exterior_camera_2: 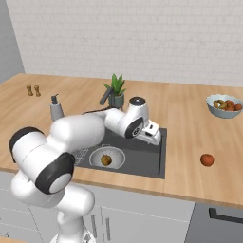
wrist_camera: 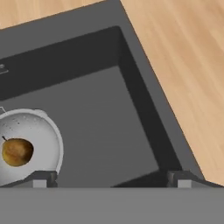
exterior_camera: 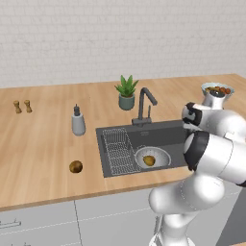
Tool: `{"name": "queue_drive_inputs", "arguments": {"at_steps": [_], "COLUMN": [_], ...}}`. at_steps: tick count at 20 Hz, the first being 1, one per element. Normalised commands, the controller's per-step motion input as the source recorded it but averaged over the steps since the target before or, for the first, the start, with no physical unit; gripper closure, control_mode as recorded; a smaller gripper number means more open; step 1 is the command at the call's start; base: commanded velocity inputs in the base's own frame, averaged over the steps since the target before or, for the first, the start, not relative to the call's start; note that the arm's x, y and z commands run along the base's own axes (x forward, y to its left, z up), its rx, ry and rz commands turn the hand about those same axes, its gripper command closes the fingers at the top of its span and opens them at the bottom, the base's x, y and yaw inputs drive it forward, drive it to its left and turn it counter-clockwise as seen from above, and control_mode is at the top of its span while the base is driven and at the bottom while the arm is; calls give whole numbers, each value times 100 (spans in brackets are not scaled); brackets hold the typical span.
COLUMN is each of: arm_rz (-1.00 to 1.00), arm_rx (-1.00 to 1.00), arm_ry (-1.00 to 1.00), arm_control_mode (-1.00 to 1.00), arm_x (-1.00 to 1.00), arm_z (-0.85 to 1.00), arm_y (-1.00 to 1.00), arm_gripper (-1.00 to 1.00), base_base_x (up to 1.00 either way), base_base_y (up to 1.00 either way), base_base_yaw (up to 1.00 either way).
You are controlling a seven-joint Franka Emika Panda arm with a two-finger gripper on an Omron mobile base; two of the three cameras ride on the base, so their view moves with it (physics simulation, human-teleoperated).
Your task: Put the colander in the sink, put the pear, pear, orange in the colander, and turn on the sink faucet and pour water over the colander.
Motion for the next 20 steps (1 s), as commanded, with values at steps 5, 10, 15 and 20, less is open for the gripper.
{"name": "queue_drive_inputs", "arguments": {"at_steps": [5, 10, 15, 20], "arm_rz": [-16, -6, -2, -1], "arm_rx": [0, 0, 0, 0], "arm_ry": [0, 0, 0, 1], "arm_control_mode": [-100, -100, -100, -100], "arm_x": [0, 0, 3, 20], "arm_z": [0, 0, 5, 2], "arm_y": [-62, -47, -36, -38], "arm_gripper": [-100, -100, -100, -100], "base_base_x": [0, 0, 0, 0], "base_base_y": [0, 0, 0, 0], "base_base_yaw": [0, 0, 0, 0]}}
